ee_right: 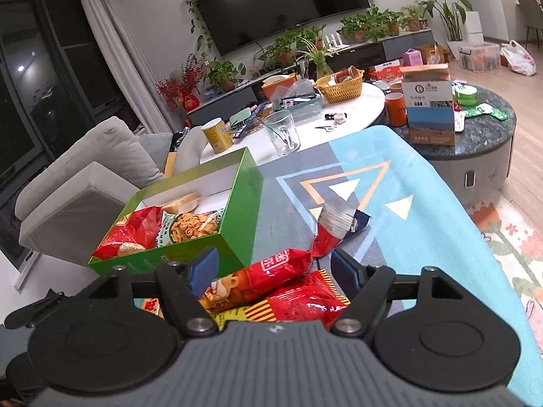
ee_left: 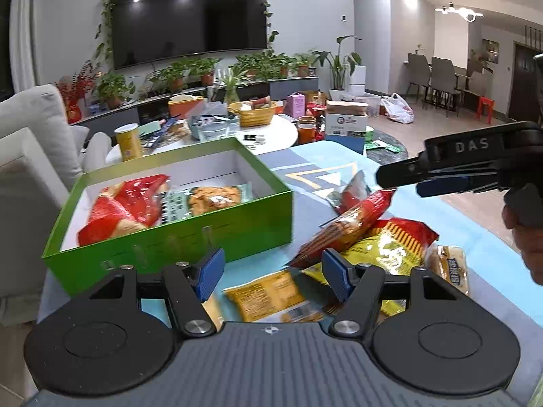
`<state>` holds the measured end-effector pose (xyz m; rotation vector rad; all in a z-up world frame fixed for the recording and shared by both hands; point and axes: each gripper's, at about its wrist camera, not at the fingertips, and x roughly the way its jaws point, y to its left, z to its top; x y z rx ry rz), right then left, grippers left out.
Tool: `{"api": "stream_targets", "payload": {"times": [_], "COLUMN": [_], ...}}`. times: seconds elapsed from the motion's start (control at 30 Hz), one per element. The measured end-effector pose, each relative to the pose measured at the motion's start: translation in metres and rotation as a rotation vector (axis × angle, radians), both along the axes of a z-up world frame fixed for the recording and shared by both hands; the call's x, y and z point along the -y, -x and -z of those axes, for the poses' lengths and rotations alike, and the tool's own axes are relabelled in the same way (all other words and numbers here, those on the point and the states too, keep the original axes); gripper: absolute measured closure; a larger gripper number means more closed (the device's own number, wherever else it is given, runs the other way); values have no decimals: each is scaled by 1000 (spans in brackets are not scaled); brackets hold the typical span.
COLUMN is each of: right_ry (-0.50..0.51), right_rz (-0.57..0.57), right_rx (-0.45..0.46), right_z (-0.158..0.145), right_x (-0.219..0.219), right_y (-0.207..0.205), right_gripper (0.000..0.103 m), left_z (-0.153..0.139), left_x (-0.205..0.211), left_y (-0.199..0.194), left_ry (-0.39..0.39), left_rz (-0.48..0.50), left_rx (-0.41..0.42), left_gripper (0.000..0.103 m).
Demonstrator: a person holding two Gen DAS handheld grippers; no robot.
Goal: Organize snacks
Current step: 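Grasp the red packet with white lettering with the right gripper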
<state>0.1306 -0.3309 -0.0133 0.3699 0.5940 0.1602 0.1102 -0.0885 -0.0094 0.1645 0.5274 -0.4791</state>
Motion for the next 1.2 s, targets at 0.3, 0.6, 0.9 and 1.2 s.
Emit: {"api": "stream_targets", "payload": {"times": [0.3,0.6,0.9,1.2], "right_ry": [-51,-46,-32,-45], "right_rz": [-21,-54,-76,-94], "right_rx": [-8,-20,-30,-64], "right_z": [9,15,22,31], "right_x": [8,4,1,-2], "right_y": [-13,-28,-42,-54], "right_gripper": [46,46,46,46], "left_z": [4,13,17,23], "left_x": [28,46,45,47], "left_y": [-5,-22,-35,-46], "left_ry": [-1,-26,-49,-56], "left_rz": [81,91,64,73], "left_rx": [-12,-44,-29,-29], "left_gripper": [43,55,55,54]}}
